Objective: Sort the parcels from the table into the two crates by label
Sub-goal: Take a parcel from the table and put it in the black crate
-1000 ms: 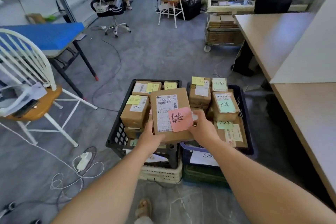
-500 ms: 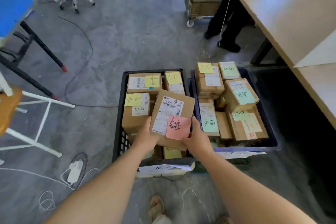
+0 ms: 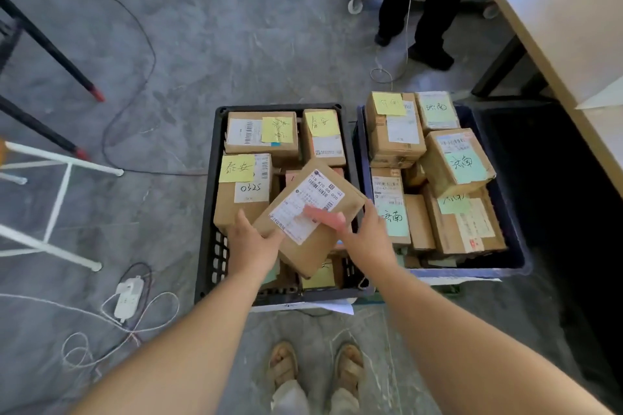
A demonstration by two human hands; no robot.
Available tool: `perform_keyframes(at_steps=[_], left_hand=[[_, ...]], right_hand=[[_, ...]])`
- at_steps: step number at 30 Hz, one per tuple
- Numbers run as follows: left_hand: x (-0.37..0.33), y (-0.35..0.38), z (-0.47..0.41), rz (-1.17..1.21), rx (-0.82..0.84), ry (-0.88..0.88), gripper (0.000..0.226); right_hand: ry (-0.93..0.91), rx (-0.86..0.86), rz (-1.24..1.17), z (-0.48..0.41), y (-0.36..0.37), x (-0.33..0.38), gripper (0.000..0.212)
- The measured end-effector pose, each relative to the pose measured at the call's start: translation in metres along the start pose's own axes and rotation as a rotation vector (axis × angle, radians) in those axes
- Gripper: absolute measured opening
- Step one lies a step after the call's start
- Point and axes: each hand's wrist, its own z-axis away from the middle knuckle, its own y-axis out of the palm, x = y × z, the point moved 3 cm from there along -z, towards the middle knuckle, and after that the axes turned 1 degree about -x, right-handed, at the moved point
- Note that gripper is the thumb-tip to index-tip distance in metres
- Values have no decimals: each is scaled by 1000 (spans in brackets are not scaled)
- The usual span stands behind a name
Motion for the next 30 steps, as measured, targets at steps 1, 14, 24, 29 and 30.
perform_keyframes(at_steps=[1,14,24,29,30], left_hand=[[4,4,3,-7,-2,-25,79],[16,11,25,457,-94,-222,71],[14,-62,67,233,-156,-48,73],[37,-73,71,121,-94,-80,73],[40,-73,69,98,-74,-85,73]], right_hand=[[-20,27,20,-6,-6,1,77],[-233,199,174,-22,-41,20,63],[-286,226,17,39,-19,33,58],[-197,243,41,57,0,22,55],[-180,242,51,57,3,21,54]])
